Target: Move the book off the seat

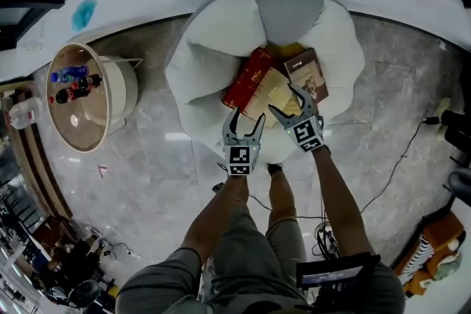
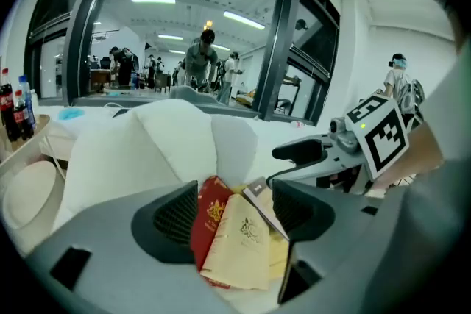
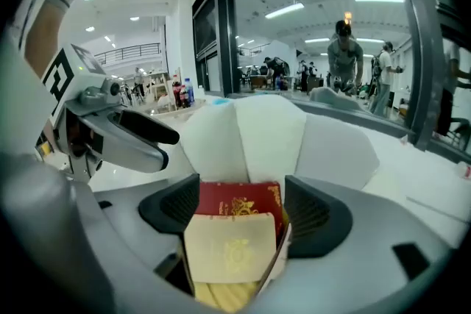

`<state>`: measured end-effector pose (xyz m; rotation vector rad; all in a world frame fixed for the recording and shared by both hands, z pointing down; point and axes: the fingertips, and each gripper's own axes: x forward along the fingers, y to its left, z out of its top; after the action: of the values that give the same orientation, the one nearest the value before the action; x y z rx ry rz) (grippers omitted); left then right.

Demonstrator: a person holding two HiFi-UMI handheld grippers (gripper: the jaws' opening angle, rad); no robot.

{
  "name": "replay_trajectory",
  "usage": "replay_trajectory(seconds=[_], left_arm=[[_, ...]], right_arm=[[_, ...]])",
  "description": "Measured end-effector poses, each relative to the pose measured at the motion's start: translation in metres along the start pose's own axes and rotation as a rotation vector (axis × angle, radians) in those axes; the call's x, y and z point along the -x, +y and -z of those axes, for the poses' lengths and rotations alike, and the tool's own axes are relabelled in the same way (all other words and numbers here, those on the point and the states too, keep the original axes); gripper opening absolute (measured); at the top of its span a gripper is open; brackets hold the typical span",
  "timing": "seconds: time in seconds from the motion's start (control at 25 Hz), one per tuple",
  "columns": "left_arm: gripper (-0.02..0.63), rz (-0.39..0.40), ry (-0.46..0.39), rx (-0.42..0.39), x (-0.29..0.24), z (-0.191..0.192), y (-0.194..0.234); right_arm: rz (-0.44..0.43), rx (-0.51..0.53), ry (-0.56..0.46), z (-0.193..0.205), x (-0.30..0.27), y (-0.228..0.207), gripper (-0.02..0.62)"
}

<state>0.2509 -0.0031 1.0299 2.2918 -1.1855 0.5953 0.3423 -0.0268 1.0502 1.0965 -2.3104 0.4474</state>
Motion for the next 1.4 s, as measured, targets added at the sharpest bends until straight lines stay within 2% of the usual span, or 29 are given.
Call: replay_trajectory(seconds=[0.16,0.32,0.52,0.64,0.72,0.8,0.88,0.96,1.08,1.2,1.32,1.4], left_arm=[[0.311,-0.065,0.038,0.074,-0.019,0.045,0.010],[0.311,-0.143,0.122,0.171,-0.031,0.096,0.014],[0.311,-0.152,0.194,0.258,-0.045,0.137,0.000],[0.311,-0.187,0.248,0.308,-0.051,0.163,-0.004],[0.312,-0.223,0.290,0.349,-0.054,0.180,-0.002],[0.313,-0.255,0.357,0.401,-0.055,0.198,0.000],[0.313,-0.278,0.399,0.457,-0.056,0.212,0.003],[0.313,-0.238,0.390,0.448,-0.061,0.211,0.001],[0.316,-0.172,0.383,0.373,-0.073,0.204,-0.003],[0.319,-0.193,0.388,0.417,-0.078,0.208,0.000],[0.324,-0.226,0.448,0.446,-0.082,0.220,0.004],[0.352,-0.243,0.522,0.442,-0.083,0.231,0.002]], right_arm=[[-0.072,0.025,0.083,0.049,-0.036,-0.002,0.358],[-0.132,0.029,0.149,0.081,-0.067,-0.012,0.370],[-0.197,0.089,0.235,0.117,-0.098,-0.017,0.379],[-0.207,0.113,0.271,0.132,-0.115,-0.020,0.391],[-0.201,0.091,0.284,0.138,-0.122,-0.026,0.404],[-0.201,0.053,0.287,0.142,-0.126,-0.034,0.448],[-0.233,0.024,0.304,0.142,-0.128,-0.036,0.476],[-0.290,0.023,0.333,0.141,-0.132,-0.032,0.474],[-0.401,0.059,0.415,0.152,-0.139,-0.028,0.476],[-0.537,0.086,0.559,0.167,-0.136,-0.013,0.480],[-0.520,-0.042,0.522,0.160,-0.143,-0.007,0.480],[-0.492,-0.045,0.493,0.161,-0.142,-0.003,0.480]])
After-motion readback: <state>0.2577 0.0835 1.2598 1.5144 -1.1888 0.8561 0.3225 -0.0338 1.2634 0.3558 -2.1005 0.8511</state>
